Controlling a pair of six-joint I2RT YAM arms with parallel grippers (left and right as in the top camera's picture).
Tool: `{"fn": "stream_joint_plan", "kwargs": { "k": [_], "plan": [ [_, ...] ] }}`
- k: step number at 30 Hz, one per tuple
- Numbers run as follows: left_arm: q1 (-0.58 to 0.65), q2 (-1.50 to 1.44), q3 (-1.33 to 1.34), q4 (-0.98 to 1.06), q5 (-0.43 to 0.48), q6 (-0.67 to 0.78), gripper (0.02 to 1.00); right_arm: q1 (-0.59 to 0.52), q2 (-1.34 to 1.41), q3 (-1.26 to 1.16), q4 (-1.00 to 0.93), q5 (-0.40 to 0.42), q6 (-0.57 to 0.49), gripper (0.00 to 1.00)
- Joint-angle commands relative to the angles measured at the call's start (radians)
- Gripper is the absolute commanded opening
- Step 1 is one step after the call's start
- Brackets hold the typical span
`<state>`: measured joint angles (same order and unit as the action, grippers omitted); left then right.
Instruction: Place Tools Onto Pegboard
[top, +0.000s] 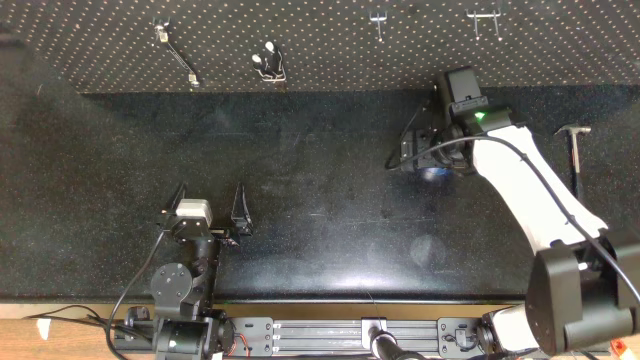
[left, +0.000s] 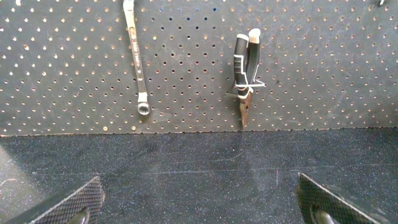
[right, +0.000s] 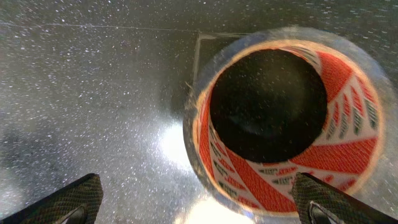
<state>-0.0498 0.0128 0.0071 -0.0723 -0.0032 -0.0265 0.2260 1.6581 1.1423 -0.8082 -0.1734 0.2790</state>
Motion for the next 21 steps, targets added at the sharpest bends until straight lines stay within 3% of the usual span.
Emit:
{"fn": "stream_joint_plan", "kwargs": {
  "k": [1, 6, 10, 13, 17, 21],
  "plan": [
    [-0.004, -0.009, -0.002, -0.006, -0.014, 0.009, 0.996, 0.04, 0.069, 0.056, -0.021, 0.089, -0.026, 1.0],
    [-0.004, -0.01, -0.002, -0.006, -0.014, 0.009, 0.996, 0.087, 0.134, 0.101, -0.054, 0.219, -0.037, 0.939],
    [-0.004, -0.01, -0.002, -0.006, -0.014, 0.009, 0.996, 0.088, 0.143, 0.101, -0.055, 0.237, -0.037, 0.358],
    [-0.004, -0.01, -0.002, -0.006, -0.014, 0.009, 0.996, 0.088, 0.143, 0.101, -0.051, 0.238, -0.037, 0.117],
    [-0.004, -0.01, -0.002, -0.006, -0.014, 0.009, 0.996, 0.088, 0.084, 0.1, 0.006, 0.237, -0.037, 0.077],
    [-0.004, -0.01, -0.002, -0.006, -0.014, 0.009, 0.996, 0.121, -0.137, 0.082, 0.105, 0.237, 0.06, 0.075]
  ]
}}
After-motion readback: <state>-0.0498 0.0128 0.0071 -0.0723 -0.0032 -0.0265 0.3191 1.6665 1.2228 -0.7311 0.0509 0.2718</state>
